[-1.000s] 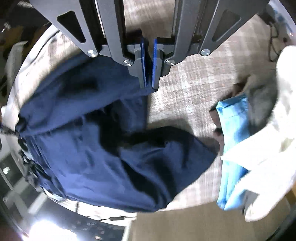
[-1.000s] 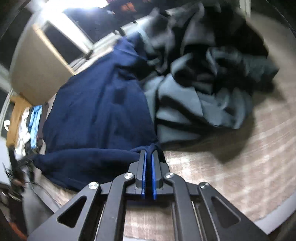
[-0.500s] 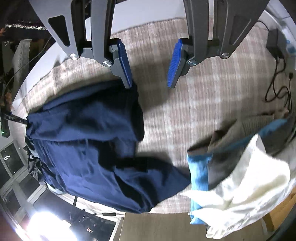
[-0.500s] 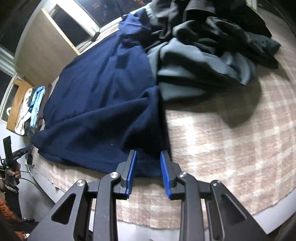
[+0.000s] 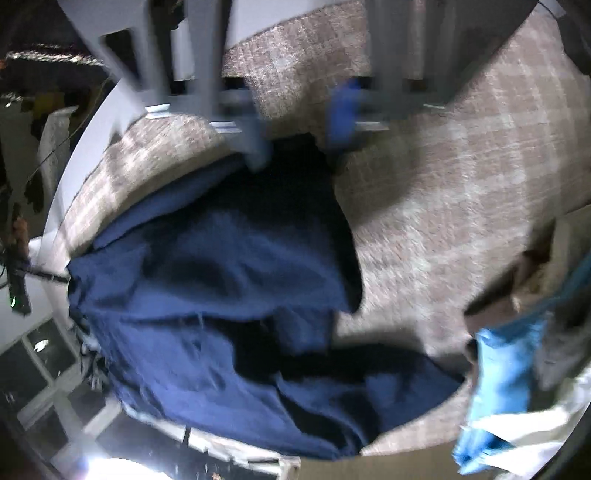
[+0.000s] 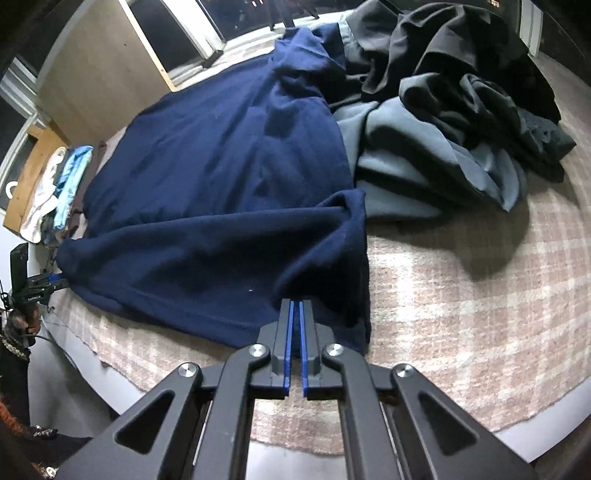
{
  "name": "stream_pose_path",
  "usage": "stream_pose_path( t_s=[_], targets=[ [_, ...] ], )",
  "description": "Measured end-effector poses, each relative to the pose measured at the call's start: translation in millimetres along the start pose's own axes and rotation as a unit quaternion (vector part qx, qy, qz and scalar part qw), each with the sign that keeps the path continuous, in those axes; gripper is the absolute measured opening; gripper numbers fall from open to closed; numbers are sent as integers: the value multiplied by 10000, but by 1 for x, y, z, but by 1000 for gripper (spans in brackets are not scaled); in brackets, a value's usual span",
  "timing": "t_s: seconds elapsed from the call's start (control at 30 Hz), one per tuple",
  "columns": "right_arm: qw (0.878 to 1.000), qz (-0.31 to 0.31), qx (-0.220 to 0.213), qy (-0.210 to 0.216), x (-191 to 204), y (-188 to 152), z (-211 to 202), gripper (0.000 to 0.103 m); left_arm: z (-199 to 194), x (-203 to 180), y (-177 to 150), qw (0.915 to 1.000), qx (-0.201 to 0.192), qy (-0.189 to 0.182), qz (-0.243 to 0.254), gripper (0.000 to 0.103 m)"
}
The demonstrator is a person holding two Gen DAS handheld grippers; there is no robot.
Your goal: Fold clothes
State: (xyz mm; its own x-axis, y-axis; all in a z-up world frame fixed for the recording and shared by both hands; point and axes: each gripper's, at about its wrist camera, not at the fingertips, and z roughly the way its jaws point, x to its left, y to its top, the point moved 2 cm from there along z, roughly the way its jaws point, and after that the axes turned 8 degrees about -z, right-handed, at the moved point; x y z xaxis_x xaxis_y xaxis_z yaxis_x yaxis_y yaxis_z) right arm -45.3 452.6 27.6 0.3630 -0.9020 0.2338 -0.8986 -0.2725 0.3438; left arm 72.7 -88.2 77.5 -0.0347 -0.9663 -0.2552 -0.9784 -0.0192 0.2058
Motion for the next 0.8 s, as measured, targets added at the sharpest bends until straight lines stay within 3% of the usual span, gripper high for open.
stream_pose_path(
  t_s=[0.17, 0.4, 0.5, 0.57, 0.63, 0.8],
  targets=[
    [9996, 68, -266, 94, 12, -11, -32, 1, -57, -18, -30, 9993, -239, -173, 241, 1],
    [9966, 152, -781, 208, 24, -49, -114, 1, -121, -16, -80, 9988, -412, -109, 223, 0],
    [9971, 209, -715, 171, 19, -46, -94, 2, -108, -11, -75, 9983, -526, -156, 210, 6],
    [9974, 252, -655, 136, 15, -43, -76, 13, -87, -4, -60, 9987, -482, -160, 65, 32],
    [9977, 295, -595, 100, 11, -40, -59, 29, -64, -1, -44, 9986, -526, -108, -32, 35],
    [9984, 331, -448, 57, 5, -30, -20, 31, -27, -3, -13, 9989, -456, -107, -16, 38]
  ],
)
